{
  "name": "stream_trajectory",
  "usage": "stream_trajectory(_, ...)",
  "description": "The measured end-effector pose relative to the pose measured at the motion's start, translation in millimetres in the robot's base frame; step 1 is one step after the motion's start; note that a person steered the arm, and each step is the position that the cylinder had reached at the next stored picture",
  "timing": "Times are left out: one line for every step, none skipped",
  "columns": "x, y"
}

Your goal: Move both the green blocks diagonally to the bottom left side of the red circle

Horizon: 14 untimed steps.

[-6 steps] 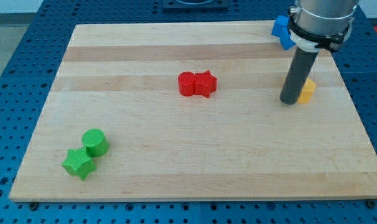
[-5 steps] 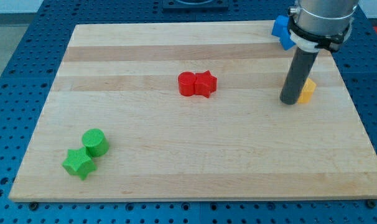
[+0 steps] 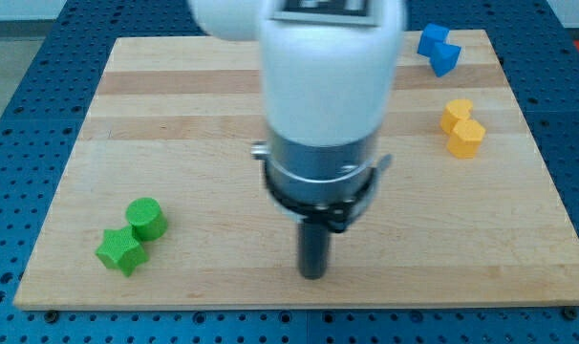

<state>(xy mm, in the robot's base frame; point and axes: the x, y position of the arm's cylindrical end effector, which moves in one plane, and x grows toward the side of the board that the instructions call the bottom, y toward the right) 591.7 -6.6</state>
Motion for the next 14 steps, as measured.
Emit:
stream_trajectory(10, -51)
stream_trajectory(20, -104)
stream_trajectory(20, -149)
stream_trajectory(20, -189)
stream_trajectory(18, -207)
stream_trajectory(12, -206)
stream_trajectory(3, -192)
stream_trajectory(-8, -184)
stream_trajectory(-29, -184)
stream_trajectory(-54, -184)
stream_trajectory(-83, -189)
stream_trajectory(-102, -190)
stream_trajectory(-100, -177)
stream_trajectory(-77, -172)
